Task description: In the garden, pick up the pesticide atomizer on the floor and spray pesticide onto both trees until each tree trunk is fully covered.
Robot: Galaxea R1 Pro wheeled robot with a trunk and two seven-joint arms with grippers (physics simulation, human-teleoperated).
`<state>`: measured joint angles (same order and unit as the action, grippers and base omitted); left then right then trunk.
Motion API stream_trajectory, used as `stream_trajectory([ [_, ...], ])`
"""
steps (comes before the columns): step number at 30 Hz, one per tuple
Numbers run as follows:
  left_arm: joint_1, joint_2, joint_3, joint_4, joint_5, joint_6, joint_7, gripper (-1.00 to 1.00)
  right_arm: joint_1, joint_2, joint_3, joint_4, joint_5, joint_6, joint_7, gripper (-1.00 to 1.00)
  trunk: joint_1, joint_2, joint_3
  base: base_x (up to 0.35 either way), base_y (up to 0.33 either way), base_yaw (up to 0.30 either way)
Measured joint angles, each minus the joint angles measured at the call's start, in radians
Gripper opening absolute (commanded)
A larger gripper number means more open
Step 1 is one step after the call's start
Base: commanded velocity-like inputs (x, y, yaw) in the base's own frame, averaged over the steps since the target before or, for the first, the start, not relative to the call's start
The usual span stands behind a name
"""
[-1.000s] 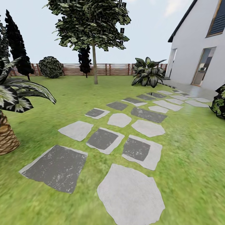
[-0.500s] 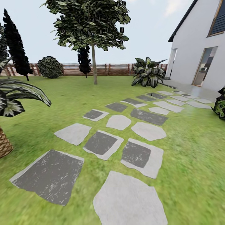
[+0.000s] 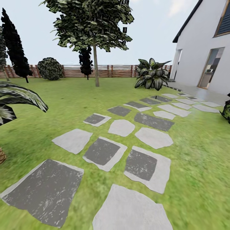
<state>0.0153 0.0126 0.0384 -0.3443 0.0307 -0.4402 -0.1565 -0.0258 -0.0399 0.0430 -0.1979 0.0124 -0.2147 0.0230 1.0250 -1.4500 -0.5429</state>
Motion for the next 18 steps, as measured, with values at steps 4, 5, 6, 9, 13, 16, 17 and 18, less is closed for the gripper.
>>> stream_trajectory([
  [4,0.000,0.000,0.000,-0.001,0.000,0.000,0.000,1.00,0.000,0.000,0.000,0.000,0.000,0.000,0.000,1.00,0.000,0.000,0.000,0.350,0.000,0.000],
  [5,0.000,0.001,0.000,-0.001,0.000,0.000,0.000,1.00,0.000,0.000,0.000,0.000,0.000,0.000,0.000,1.00,0.000,0.000,0.000,0.350,0.000,0.000],
  [6,0.000,0.000,0.000,-0.001,0.000,0.000,0.000,1.00,0.000,0.000,0.000,0.000,0.000,0.000,0.000,1.00,0.000,0.000,0.000,0.350,0.000,0.000],
  [9,0.000,0.001,0.000,-0.001,0.000,0.000,0.000,1.00,0.000,0.000,0.000,0.000,0.000,0.000,0.000,1.00,0.000,0.000,0.000,0.350,0.000,0.000],
  [13,0.000,0.000,0.000,-0.001,0.000,0.000,0.000,1.00,0.000,0.000,0.000,0.000,0.000,0.000,0.000,1.00,0.001,0.000,0.000,0.248,0.000,0.000],
  [16,0.000,0.000,0.001,-0.001,0.000,-0.001,0.000,1.00,0.000,0.000,0.000,0.000,0.000,0.000,0.000,1.00,0.000,0.000,0.000,0.080,0.000,0.000],
  [17,0.000,0.000,0.001,-0.002,0.000,-0.001,0.000,1.00,0.000,0.000,0.000,0.000,0.000,0.000,0.000,1.00,0.000,0.000,0.000,0.038,0.000,0.000],
  [18,0.000,0.000,0.001,-0.002,0.000,-0.001,0.000,1.00,0.000,0.000,0.000,0.000,0.000,0.000,0.000,1.00,0.000,0.000,0.000,0.039,0.000,0.000],
])
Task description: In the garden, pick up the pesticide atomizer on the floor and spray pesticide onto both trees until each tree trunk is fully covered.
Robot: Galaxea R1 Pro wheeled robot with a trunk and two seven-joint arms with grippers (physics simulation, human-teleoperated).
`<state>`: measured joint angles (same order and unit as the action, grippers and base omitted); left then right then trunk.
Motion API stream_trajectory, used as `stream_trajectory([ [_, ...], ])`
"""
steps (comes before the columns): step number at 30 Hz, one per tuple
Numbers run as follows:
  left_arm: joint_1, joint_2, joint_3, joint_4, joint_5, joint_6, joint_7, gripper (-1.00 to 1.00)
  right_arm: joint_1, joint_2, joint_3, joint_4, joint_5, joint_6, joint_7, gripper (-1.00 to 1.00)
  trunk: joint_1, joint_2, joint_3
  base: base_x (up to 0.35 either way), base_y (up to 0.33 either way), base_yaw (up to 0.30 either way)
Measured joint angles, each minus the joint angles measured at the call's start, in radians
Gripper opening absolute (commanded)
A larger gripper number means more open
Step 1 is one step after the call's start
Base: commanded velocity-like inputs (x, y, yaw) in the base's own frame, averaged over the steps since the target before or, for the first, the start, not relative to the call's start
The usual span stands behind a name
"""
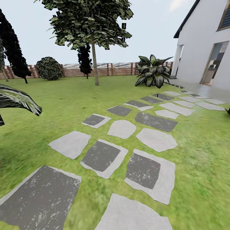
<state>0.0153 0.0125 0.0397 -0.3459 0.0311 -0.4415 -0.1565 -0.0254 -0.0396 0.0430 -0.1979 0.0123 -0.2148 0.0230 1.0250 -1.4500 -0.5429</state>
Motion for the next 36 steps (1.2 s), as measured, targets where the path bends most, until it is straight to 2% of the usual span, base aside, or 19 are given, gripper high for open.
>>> stream_trajectory([
  [8,0.000,0.001,0.000,-0.001,0.000,0.000,0.000,1.00,0.000,0.000,0.000,0.000,0.000,0.000,0.000,1.00,0.000,0.000,0.000,0.164,0.000,0.000],
  [36,0.000,0.001,0.000,-0.002,0.000,0.000,0.000,1.00,0.000,0.000,0.000,0.000,0.000,0.000,0.000,1.00,0.000,0.000,0.000,0.302,0.000,0.000],
])
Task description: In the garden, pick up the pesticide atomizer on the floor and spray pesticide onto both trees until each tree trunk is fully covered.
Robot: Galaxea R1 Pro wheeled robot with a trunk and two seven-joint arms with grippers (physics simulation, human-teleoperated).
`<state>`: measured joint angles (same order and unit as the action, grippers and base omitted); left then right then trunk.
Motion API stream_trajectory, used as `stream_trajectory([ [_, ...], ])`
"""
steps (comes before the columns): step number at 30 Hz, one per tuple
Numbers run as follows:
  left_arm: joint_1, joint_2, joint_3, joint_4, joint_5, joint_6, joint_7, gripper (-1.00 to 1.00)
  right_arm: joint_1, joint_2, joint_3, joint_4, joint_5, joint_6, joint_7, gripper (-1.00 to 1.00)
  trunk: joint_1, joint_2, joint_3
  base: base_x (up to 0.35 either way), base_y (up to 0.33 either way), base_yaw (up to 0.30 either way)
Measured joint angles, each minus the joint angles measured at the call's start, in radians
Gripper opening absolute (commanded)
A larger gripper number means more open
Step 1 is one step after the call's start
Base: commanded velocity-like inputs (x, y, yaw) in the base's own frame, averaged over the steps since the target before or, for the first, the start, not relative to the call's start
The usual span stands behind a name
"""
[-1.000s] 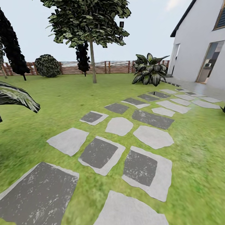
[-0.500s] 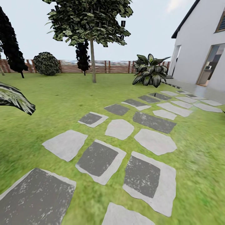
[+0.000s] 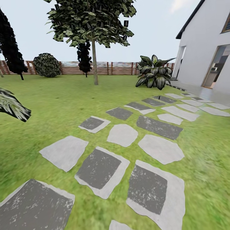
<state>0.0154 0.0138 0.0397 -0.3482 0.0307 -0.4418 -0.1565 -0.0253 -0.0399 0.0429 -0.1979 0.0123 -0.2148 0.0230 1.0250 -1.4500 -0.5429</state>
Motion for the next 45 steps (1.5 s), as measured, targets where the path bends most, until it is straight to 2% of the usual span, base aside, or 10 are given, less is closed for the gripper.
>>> stream_trajectory([
  [35,0.000,-0.001,-0.001,-0.002,0.000,0.000,0.000,1.00,0.000,0.000,0.000,0.000,0.000,0.000,0.000,1.00,0.000,0.000,0.000,0.238,0.000,0.000],
  [45,0.000,0.000,0.000,-0.028,0.000,0.000,0.000,1.00,-0.001,0.001,0.000,0.000,0.000,0.000,0.000,1.00,0.000,0.000,0.000,0.239,0.000,0.000],
])
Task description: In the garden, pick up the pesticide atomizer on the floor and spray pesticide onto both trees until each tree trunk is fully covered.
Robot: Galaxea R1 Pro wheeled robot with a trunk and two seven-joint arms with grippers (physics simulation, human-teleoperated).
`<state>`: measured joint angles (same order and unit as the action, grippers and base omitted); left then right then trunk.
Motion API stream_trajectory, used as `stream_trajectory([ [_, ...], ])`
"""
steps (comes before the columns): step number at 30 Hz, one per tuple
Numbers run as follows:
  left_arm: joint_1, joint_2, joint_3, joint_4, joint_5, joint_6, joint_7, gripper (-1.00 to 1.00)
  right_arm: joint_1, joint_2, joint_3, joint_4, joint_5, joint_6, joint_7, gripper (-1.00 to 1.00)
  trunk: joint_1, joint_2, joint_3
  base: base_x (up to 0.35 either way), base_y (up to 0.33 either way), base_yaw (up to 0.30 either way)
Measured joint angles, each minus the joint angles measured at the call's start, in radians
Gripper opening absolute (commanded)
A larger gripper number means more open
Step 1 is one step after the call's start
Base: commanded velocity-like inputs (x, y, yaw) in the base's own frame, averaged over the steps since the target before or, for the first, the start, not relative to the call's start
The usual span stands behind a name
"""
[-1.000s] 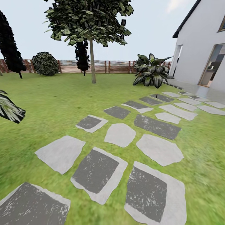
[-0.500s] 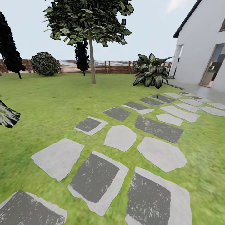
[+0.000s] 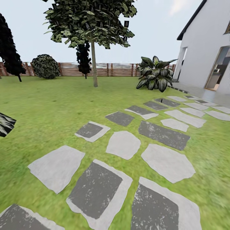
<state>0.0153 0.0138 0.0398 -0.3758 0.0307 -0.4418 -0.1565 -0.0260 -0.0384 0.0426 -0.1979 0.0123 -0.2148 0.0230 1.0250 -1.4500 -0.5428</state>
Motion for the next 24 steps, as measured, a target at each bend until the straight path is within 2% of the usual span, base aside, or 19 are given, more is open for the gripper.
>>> stream_trajectory([
  [10,0.000,0.000,0.000,-0.001,0.000,0.000,0.000,1.00,0.000,0.000,0.000,0.000,0.000,0.000,0.000,1.00,0.000,0.000,0.000,0.239,0.000,-0.058],
  [24,0.000,0.000,0.000,-0.002,0.000,0.000,0.000,1.00,0.000,0.000,0.000,0.000,0.000,0.000,0.000,1.00,0.000,0.000,0.000,0.239,0.000,-0.226],
])
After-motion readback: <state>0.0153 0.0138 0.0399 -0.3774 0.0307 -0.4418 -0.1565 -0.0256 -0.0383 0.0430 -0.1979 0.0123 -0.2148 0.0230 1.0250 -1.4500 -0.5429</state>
